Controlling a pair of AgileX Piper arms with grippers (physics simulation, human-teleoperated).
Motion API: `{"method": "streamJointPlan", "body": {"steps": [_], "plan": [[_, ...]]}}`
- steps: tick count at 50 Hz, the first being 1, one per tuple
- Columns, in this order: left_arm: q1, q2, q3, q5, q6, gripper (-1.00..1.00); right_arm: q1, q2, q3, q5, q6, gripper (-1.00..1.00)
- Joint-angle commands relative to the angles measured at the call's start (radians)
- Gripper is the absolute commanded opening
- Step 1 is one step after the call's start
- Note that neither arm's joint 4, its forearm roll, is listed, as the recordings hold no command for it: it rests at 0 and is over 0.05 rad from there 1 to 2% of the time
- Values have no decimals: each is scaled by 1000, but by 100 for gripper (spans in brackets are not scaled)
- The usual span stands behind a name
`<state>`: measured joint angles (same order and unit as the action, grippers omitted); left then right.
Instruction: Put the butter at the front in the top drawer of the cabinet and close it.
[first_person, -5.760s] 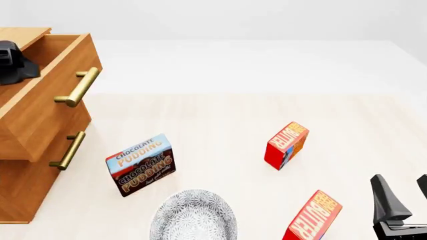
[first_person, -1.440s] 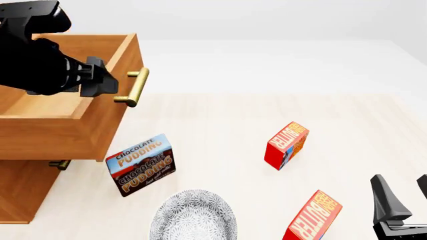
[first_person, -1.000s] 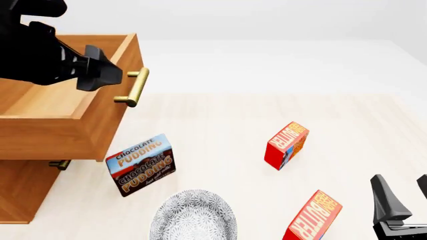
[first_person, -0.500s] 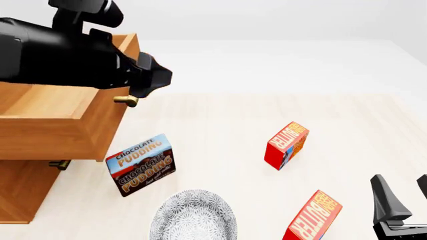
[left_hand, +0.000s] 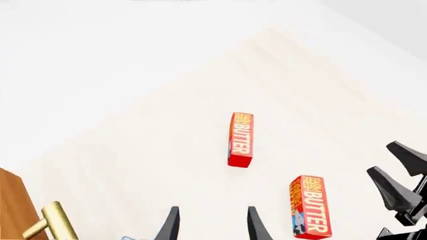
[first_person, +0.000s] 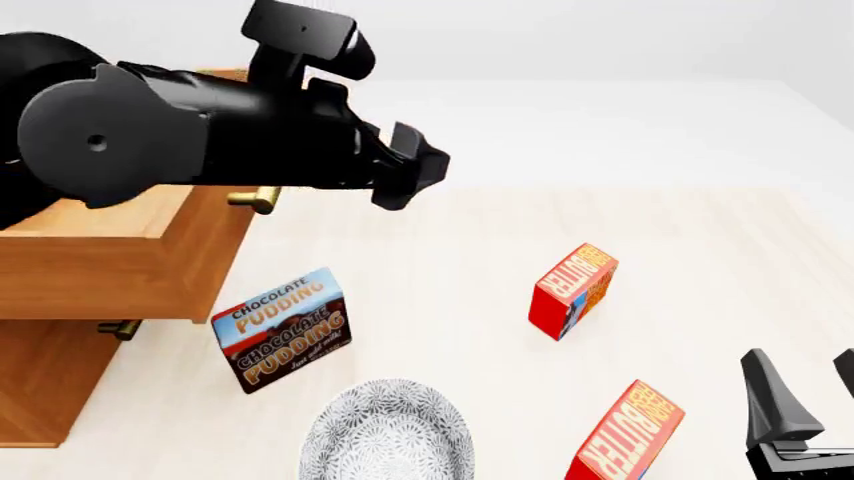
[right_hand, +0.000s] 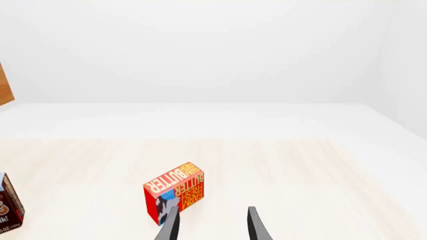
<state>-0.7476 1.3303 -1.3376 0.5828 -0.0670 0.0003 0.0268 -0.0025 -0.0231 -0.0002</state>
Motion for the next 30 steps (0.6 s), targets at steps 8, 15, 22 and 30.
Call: {"method": "streamJointPlan", "body": {"steps": [8, 15, 22, 30], "plan": [[-80, 127, -56, -70, -13, 100, 0, -7, 1, 6, 0, 100], [-82, 177, -85, -77, -13, 100, -1, -7, 1, 6, 0, 100], [-87, 223, -108, -78, -18, 100, -1, -7, 1, 6, 0, 100], [-80, 263, -126, -79, -21, 100, 0, -7, 1, 6, 0, 100]]}}
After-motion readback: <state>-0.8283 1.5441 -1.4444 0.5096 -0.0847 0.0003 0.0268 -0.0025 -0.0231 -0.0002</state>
